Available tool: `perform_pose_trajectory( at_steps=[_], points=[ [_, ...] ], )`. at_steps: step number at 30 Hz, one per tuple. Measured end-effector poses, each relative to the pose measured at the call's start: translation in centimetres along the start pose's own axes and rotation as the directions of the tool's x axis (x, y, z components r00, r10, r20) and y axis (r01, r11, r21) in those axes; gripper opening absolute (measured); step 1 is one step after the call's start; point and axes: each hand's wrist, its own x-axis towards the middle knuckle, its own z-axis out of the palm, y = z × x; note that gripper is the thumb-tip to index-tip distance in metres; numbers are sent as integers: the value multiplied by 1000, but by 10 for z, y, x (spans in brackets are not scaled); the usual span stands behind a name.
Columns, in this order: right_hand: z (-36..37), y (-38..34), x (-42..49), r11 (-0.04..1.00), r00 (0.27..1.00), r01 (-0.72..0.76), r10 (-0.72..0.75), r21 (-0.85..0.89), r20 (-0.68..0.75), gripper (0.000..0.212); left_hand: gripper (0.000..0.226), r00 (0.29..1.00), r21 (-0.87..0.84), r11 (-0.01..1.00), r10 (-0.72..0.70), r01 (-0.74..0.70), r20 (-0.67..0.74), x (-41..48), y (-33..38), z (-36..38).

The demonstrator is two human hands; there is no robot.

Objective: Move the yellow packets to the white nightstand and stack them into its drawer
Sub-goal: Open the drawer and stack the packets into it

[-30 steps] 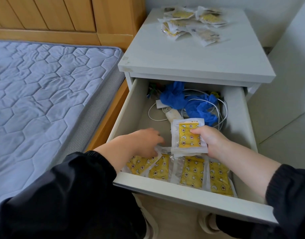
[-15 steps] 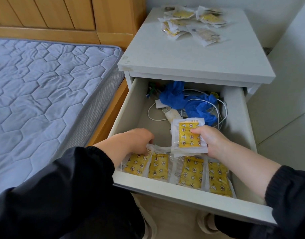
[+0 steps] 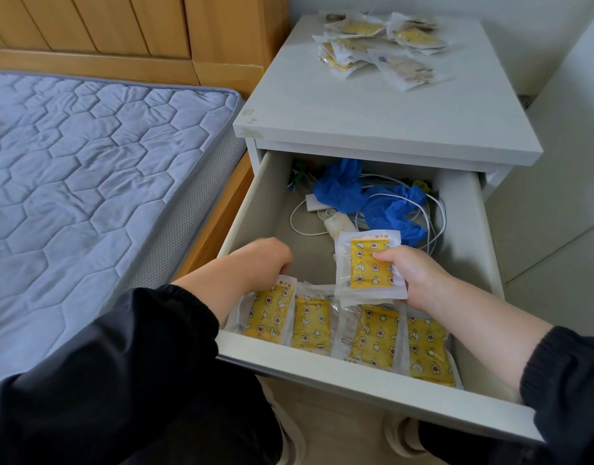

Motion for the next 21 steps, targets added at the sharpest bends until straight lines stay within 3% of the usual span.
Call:
perform_pose_trajectory(
  at_steps=[4,12,15,17,18,19,21],
  points=[
    [0,-1,-1,1000,1000,-1,1,6,6,35,14,998,14,998,-55,55,15,0,4,-3],
    [1,-2,-4,1000,1000,-9,9,-20,5,35,19,984,233,970,-103,67,146,-1,12,-3],
    [3,-3,-7,1000,999,-24,24,-15,24,33,25,994,259,965,-71,48,82,1,12,-1],
    [4,-4,-9,999,998,-33,33,-6,52,33,33,997,65,996,-51,55,-54,6,13,-2],
    [4,-4,-10,999,997,-34,34,-6,67,33,33,989,-170,983,-92,71,-115,7,16,-4],
    [5,-5,-12,1000,996,-26,27,-8,83,32,32,980,-454,887,-159,87,-122,8,21,-8],
    [7,-5,-17,1000,992,17,-16,-1,129,28,35,971,-872,470,-237,140,28,11,32,-15]
  ],
)
